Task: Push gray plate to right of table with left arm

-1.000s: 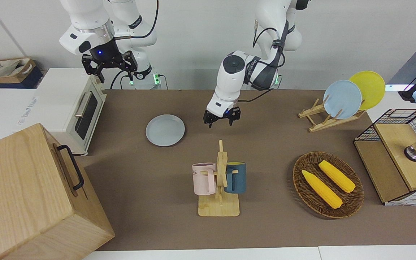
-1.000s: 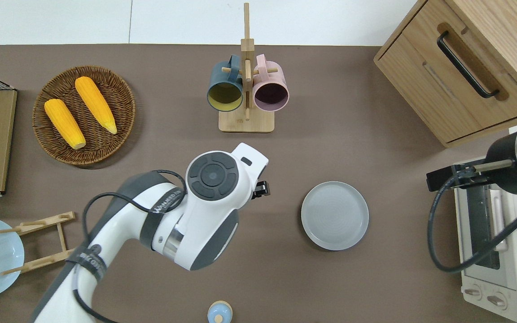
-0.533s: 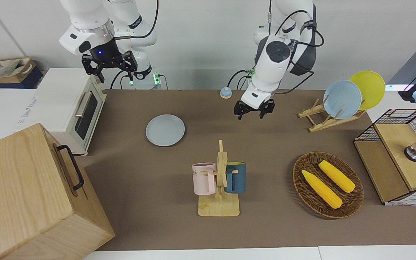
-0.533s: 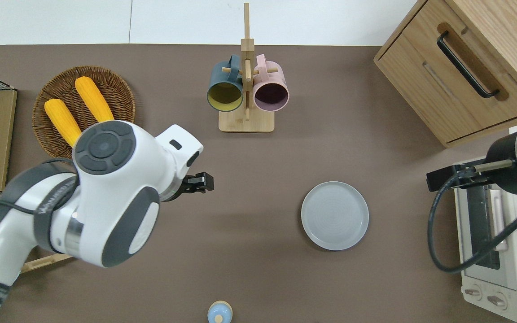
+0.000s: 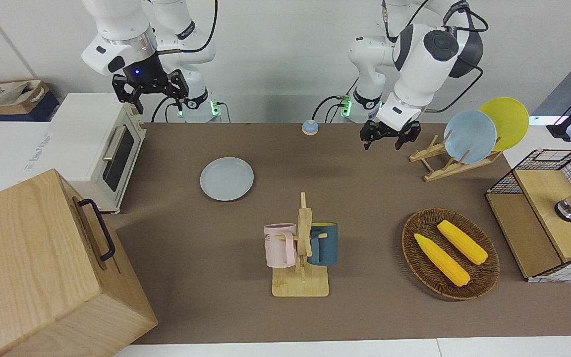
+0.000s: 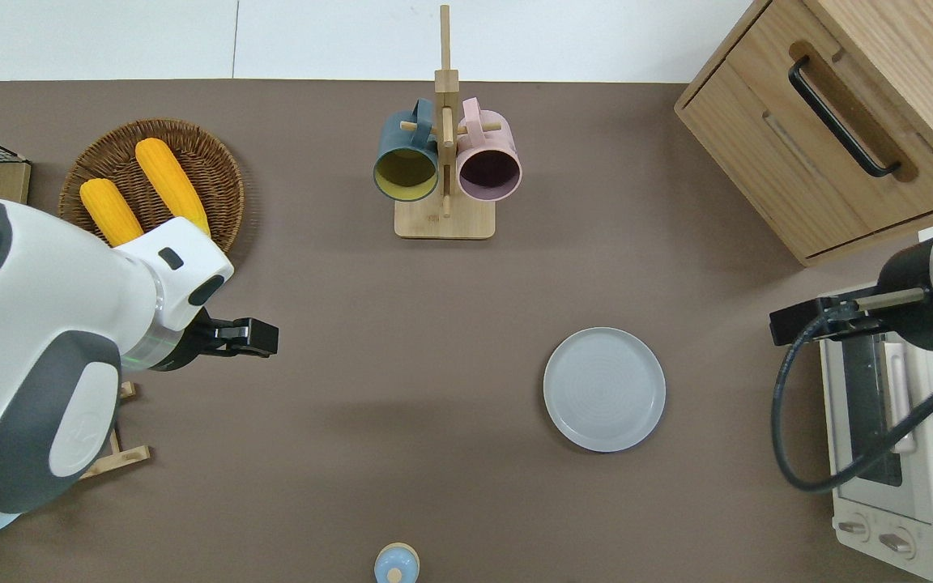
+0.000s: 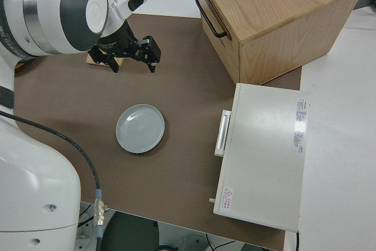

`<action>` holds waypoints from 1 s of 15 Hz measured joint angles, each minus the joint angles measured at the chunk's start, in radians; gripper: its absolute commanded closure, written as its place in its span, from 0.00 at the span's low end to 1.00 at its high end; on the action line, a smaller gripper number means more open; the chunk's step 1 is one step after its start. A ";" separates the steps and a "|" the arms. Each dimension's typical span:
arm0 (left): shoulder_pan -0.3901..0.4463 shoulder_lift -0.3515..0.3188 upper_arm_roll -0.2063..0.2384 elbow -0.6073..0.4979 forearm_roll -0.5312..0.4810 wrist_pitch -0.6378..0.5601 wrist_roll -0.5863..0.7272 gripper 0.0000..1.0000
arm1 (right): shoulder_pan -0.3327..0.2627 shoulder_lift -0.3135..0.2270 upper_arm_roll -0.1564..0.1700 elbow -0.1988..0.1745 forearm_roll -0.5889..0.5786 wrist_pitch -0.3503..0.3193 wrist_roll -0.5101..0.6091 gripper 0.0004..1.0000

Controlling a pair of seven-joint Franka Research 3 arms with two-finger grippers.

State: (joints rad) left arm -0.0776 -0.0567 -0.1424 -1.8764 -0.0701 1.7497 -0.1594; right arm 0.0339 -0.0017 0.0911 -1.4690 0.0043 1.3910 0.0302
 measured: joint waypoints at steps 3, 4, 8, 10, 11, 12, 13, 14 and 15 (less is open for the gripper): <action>0.036 -0.016 0.001 0.029 0.000 -0.044 0.067 0.01 | 0.000 0.000 0.000 0.000 0.000 0.000 0.000 0.02; 0.044 -0.019 0.007 0.044 0.000 -0.065 0.088 0.01 | 0.000 0.000 0.000 0.000 0.000 0.000 0.000 0.02; 0.048 -0.021 0.067 0.114 0.001 -0.129 0.188 0.01 | 0.000 0.000 0.000 0.000 0.000 0.000 0.000 0.02; 0.054 -0.021 0.082 0.152 0.009 -0.157 0.207 0.01 | 0.000 0.000 0.000 0.000 0.000 0.000 0.000 0.02; 0.057 -0.021 0.082 0.166 0.019 -0.165 0.211 0.01 | 0.000 0.000 0.000 0.000 0.000 0.000 0.000 0.02; 0.058 -0.021 0.085 0.176 0.024 -0.171 0.212 0.01 | 0.000 0.000 0.000 0.000 0.000 0.000 0.000 0.02; 0.058 -0.021 0.087 0.182 0.025 -0.174 0.213 0.01 | 0.000 0.000 0.000 0.000 0.000 0.000 0.000 0.02; 0.058 -0.021 0.088 0.185 0.025 -0.174 0.213 0.01 | 0.000 0.000 0.000 0.000 0.000 0.000 0.000 0.02; 0.058 -0.021 0.089 0.185 0.026 -0.174 0.213 0.01 | 0.000 0.000 0.000 0.000 0.000 0.000 0.000 0.02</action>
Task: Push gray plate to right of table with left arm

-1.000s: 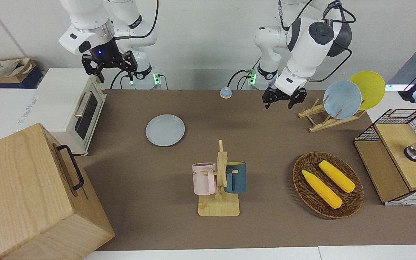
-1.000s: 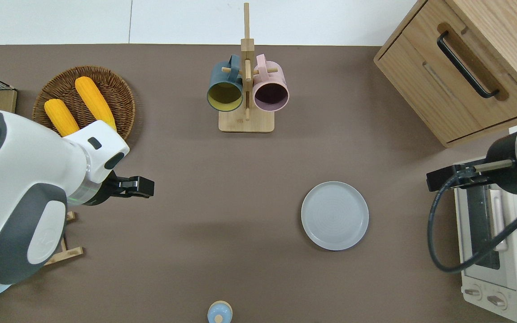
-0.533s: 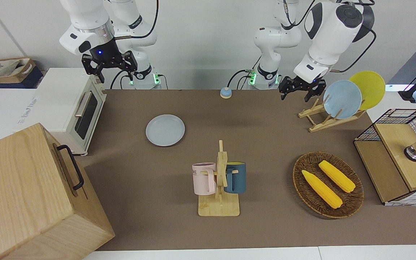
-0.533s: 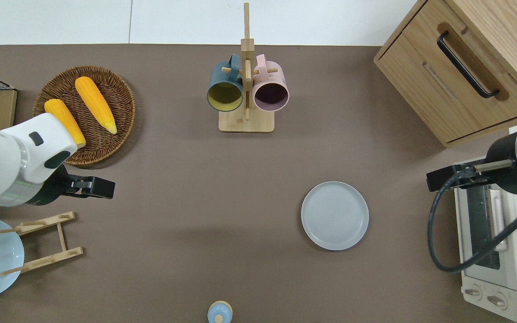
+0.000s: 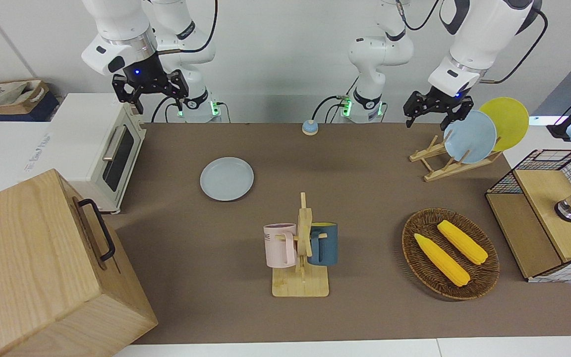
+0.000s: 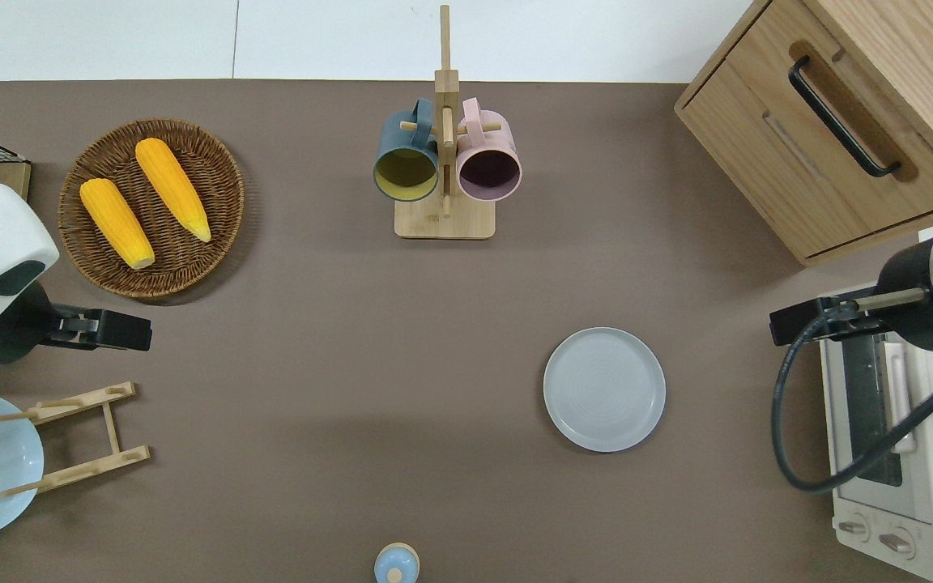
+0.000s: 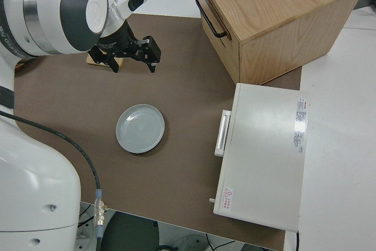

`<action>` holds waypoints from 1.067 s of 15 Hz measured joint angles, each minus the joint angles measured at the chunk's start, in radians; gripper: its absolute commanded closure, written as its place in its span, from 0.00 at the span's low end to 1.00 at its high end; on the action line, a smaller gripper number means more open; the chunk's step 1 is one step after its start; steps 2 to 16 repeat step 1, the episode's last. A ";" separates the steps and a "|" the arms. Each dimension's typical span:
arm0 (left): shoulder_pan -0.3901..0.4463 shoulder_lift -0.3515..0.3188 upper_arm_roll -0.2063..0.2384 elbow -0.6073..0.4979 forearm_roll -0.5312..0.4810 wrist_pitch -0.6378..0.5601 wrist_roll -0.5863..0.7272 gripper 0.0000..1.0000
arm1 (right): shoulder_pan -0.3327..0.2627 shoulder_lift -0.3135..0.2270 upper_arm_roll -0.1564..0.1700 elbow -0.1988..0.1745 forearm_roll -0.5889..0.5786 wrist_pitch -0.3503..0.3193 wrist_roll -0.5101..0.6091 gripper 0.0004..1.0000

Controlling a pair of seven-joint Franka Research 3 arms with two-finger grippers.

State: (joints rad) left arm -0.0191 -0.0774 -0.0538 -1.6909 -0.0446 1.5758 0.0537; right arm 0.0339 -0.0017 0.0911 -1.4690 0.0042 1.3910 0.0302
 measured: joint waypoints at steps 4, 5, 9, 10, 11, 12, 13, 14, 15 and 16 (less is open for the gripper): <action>0.000 0.000 0.000 0.000 0.000 0.000 0.000 0.01 | 0.000 0.000 0.000 0.000 0.000 0.000 0.000 0.02; 0.000 0.000 0.000 0.000 0.000 0.000 0.000 0.01 | 0.000 0.000 0.000 0.000 0.000 0.000 0.000 0.02; 0.000 0.000 0.000 0.000 0.000 0.000 0.000 0.01 | 0.000 0.000 0.000 0.000 0.000 0.000 0.000 0.02; 0.000 0.000 0.000 0.000 0.000 0.000 0.000 0.01 | 0.000 0.000 0.000 0.000 0.000 0.000 0.000 0.02; 0.000 0.000 0.000 0.000 0.000 0.000 0.000 0.01 | 0.000 0.000 0.000 0.000 0.000 0.000 0.000 0.02; 0.000 0.000 0.000 0.000 0.000 0.000 0.000 0.01 | 0.000 0.000 0.000 0.000 0.000 0.000 0.000 0.02; 0.000 0.000 0.000 0.000 0.000 0.000 0.000 0.01 | 0.000 0.000 0.000 0.000 0.000 0.000 0.000 0.02; 0.000 0.000 0.000 0.000 0.000 0.000 0.000 0.01 | 0.000 0.000 0.000 0.000 0.000 0.000 0.000 0.02; 0.000 0.000 0.000 0.000 0.000 0.000 0.000 0.01 | 0.000 0.000 0.000 0.000 0.000 0.000 0.000 0.02; 0.000 0.000 0.000 0.000 0.000 0.000 0.000 0.01 | 0.000 0.000 0.000 0.000 0.000 0.000 0.000 0.02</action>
